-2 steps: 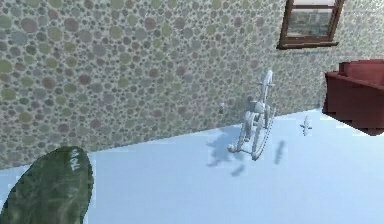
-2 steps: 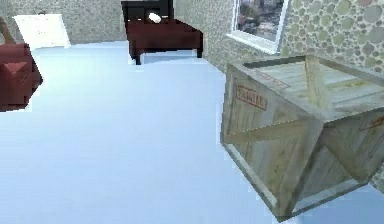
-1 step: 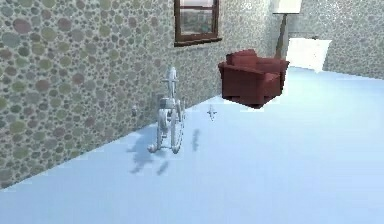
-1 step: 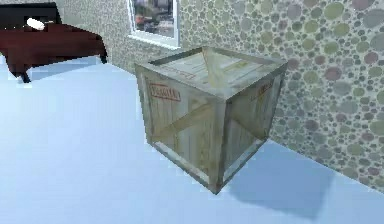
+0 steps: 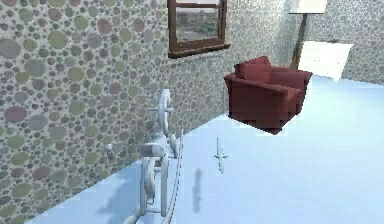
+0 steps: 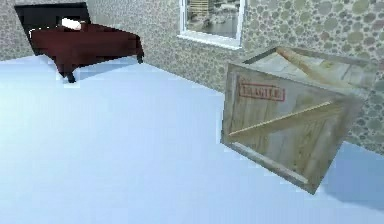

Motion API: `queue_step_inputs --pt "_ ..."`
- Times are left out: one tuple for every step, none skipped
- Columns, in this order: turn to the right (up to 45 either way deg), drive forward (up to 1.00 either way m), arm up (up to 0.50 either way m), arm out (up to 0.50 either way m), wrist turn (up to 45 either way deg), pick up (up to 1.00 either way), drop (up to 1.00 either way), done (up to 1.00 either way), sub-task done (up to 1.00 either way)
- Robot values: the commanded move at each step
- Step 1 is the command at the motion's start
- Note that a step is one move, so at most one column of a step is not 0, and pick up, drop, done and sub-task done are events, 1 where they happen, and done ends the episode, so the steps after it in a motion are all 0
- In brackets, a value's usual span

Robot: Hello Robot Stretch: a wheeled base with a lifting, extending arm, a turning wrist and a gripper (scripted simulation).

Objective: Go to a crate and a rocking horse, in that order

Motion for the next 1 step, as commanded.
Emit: queue_step_inputs --pt "0.0 0.00 0.00 0.00 0.0 0.00 0.00 1.00 0.00"
